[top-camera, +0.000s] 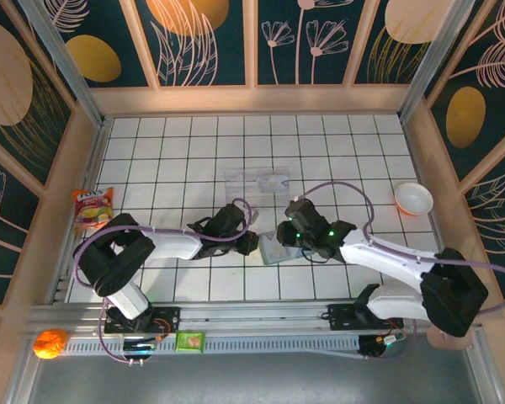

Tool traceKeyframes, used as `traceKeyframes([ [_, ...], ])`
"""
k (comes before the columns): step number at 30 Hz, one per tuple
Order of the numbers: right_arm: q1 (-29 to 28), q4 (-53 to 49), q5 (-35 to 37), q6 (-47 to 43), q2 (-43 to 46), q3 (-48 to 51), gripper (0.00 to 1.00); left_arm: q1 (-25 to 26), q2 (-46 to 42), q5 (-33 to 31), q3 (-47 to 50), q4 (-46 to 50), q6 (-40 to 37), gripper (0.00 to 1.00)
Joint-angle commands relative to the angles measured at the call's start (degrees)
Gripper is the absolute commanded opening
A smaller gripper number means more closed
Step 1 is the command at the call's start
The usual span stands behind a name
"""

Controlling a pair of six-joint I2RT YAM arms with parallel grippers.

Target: Take the credit cards out of the card holder

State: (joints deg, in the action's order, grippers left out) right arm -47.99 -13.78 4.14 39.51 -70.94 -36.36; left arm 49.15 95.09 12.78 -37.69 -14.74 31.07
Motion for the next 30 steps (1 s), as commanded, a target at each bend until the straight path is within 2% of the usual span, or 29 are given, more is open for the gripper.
traceKeyframes([
  [1,0.3,-1.7,4.7,-3.4,-1.9,-1.4,0.24,0.2,-1.3,-0.5,0.5,0.7,-0.9,0.07],
  [3,0.3,-1.3,4.7,-4.2,-0.5,-0.8,0.28,0.2,-1.5,-0.3,0.6,0.6,-0.9,0.07],
  [6,0.9,0.1,0.1,-6.2,-0.7,0.4,0.29,0.2,-2.6,-0.5,0.8,0.6,-1.0,0.1],
  [9,0.8,-0.9,1.2,-6.2,-4.7,1.6,0.22,0.1,-3.7,-0.4,1.0,0.5,-0.9,0.11],
  [11,0.5,-0.5,2.2,-5.5,-6.3,3.0,0.22,0.1,-4.8,-0.4,1.5,0.3,-0.7,0.14],
  [16,-3.5,0.3,3.8,-3.6,-9.1,2.9,0.17,0.1,-7.8,0.3,3.8,-0.5,-0.4,0.18],
  [24,-10.3,0.1,5.2,2.2,-17.7,-3.3,0.15,-0.3,-12.4,-0.9,8.0,-1.2,-0.3,0.22],
  [30,-11.4,-2.3,8.6,4.5,-15.4,-5.7,0.18,-0.4,-14.1,0.3,9.6,-0.8,-1.4,0.32],
])
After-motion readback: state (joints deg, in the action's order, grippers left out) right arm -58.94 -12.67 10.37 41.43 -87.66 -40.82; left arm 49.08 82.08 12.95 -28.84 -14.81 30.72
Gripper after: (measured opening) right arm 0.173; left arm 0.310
